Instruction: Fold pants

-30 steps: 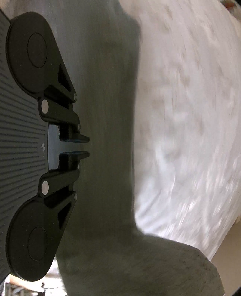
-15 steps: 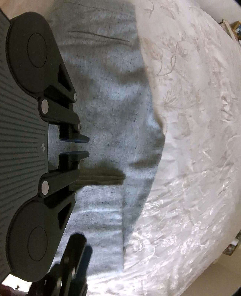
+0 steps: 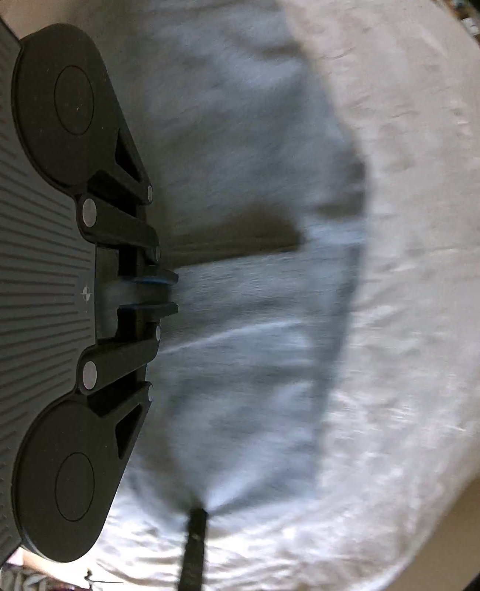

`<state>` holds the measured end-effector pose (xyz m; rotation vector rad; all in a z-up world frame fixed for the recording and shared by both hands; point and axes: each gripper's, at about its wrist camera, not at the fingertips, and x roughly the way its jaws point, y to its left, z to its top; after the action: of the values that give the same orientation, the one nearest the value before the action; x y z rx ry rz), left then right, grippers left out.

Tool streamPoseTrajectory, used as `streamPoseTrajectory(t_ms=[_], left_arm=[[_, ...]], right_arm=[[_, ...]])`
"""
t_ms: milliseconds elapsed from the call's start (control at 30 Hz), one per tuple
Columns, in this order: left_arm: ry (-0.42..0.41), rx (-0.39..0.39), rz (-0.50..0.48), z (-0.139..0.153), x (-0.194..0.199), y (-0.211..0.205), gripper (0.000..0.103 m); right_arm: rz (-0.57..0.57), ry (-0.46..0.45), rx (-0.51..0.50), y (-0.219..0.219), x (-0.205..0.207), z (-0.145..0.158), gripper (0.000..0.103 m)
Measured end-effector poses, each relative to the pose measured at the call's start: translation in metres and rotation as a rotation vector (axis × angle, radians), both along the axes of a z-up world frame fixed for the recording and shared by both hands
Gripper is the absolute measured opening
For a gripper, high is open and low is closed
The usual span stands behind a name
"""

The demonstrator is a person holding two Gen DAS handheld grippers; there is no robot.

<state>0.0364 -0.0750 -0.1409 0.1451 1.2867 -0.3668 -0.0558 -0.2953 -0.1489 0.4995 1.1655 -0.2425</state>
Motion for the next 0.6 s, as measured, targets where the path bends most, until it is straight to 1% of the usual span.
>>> streamPoseTrajectory(t_ms=[33,67,100,167,233,333,433,533,600], left_arm=[[0.000,0.014,0.008,-0.007,-0.004,-0.001,0.011],[-0.014,0.024,0.007,-0.010,-0.007,-0.002,0.011],[-0.029,0.033,0.004,-0.011,-0.009,-0.003,0.011],[-0.030,0.045,0.015,-0.011,-0.009,-0.005,0.011],[-0.018,0.051,0.044,-0.013,-0.007,-0.006,0.011],[-0.005,0.064,0.083,-0.016,-0.002,-0.010,0.011],[-0.008,0.084,0.114,-0.018,0.000,-0.015,0.011],[-0.020,0.111,0.120,-0.019,-0.001,-0.022,0.011],[-0.022,0.115,0.138,-0.014,-0.004,-0.024,0.011]], right_arm=[[-0.006,0.018,0.006,-0.005,-0.003,-0.004,0.004],[-0.008,0.017,0.012,-0.003,-0.002,-0.007,0.005],[-0.005,0.007,0.020,-0.006,-0.005,-0.004,0.006],[0.017,-0.034,0.032,-0.009,-0.009,0.009,0.008],[0.056,-0.101,0.039,-0.012,-0.007,0.022,0.013],[0.109,-0.150,0.023,-0.016,0.008,0.029,0.013],[0.124,-0.141,0.024,-0.023,0.033,0.018,0.013],[0.140,-0.095,0.012,-0.028,0.058,-0.001,0.013],[0.149,-0.075,0.016,-0.035,0.065,-0.011,0.010]])
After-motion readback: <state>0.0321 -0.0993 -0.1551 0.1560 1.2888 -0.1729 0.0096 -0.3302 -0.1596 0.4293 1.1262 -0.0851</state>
